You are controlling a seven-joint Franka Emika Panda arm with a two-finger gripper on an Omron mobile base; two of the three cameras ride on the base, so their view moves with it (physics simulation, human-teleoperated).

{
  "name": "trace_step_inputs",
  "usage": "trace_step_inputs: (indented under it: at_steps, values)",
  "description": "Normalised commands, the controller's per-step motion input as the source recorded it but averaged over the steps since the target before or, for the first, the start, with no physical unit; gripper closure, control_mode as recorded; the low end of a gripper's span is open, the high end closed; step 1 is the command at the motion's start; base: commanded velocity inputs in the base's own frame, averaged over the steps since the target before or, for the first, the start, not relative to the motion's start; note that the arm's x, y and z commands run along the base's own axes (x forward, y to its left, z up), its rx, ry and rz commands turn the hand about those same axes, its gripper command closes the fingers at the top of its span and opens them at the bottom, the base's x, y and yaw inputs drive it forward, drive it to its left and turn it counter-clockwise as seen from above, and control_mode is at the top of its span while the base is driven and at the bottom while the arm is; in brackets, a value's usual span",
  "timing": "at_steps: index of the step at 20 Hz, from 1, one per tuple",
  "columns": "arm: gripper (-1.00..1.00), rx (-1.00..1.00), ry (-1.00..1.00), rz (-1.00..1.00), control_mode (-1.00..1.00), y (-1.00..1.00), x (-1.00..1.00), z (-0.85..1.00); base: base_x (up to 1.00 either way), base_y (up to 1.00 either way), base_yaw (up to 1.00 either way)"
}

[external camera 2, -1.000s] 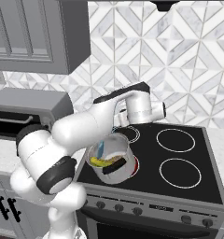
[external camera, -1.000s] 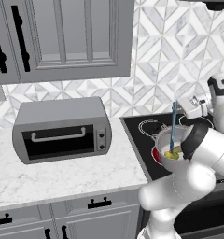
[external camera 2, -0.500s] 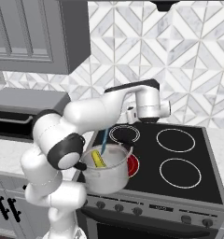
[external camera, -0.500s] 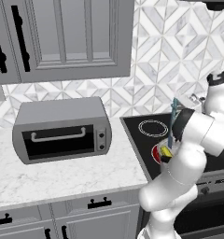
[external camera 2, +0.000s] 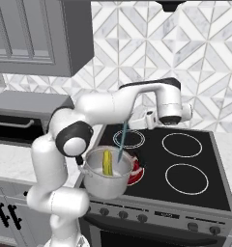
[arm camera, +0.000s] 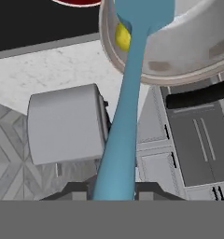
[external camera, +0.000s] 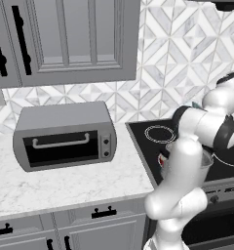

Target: Put the sweet potato and cucumber in the pot. Retrieve the spatula and lightly stir the vegetables in the pot.

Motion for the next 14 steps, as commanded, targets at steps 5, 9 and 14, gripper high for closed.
trace_step_inputs:
  at_steps: [5,9,14]
  values:
    - [1.00,0.01,0.00,0.06,-1.00,-0.40,-0.21,-0.18,0.00,0.00,0.00]
    - [1.00,0.06,0.00,0.08,-1.00,-0.14,-0.06,-0.29,0.00,0.00,0.00]
    - [1.00,0.07,0.00,0.09,-1.00,-0.01,0.00,-0.17,0.00,0.00,0.00]
